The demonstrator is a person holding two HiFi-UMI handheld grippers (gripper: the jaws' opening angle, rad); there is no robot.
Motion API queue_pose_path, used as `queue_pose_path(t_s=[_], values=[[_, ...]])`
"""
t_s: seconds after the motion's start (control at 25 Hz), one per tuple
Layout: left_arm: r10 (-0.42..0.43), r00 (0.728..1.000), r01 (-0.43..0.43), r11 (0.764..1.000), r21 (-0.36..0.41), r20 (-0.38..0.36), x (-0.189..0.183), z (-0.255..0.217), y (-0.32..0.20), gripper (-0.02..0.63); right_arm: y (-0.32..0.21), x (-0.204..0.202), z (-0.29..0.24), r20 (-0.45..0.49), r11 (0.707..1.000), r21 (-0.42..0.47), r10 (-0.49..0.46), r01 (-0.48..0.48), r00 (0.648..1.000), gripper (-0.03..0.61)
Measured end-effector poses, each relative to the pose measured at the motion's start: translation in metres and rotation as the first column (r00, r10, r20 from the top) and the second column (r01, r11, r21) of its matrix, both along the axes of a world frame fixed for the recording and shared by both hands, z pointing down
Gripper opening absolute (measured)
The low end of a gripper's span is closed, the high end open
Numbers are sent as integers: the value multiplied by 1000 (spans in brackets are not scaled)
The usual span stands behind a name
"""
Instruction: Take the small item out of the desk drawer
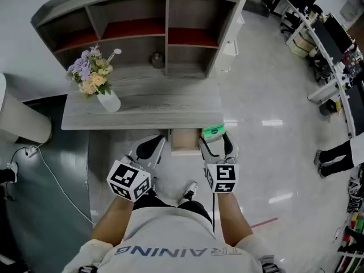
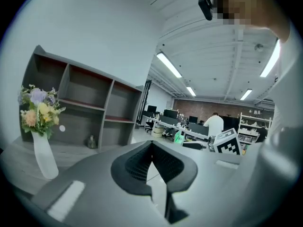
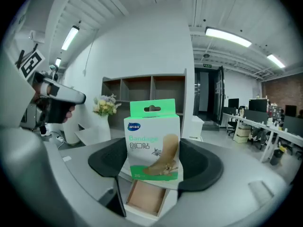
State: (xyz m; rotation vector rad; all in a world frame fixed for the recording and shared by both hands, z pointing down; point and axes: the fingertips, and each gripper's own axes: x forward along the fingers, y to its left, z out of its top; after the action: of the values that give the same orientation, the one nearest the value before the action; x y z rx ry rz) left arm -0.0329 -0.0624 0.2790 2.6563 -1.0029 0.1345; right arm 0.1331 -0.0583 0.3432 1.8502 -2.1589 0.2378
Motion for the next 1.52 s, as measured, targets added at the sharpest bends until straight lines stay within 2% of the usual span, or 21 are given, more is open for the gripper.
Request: queue_pose_path(t_s=[0.32, 0.6, 0.8, 1.52], values=[[20, 997, -13, 995, 99, -68, 15, -48, -3, 0, 22, 9, -99, 10, 986, 164, -10, 9, 1000, 356], [51, 995, -34, 981, 191, -81, 32, -83, -7, -2, 32, 20, -160, -23, 963, 268, -24, 29, 999, 357], [61, 995, -43, 979, 199, -82, 32, -90, -5, -2, 32, 21, -176, -9, 955, 296, -10, 12, 1000, 357], [47, 996, -31, 980, 195, -79, 7, -85, -20, -2, 10, -5, -177, -5, 951, 306, -39, 39, 999, 357]])
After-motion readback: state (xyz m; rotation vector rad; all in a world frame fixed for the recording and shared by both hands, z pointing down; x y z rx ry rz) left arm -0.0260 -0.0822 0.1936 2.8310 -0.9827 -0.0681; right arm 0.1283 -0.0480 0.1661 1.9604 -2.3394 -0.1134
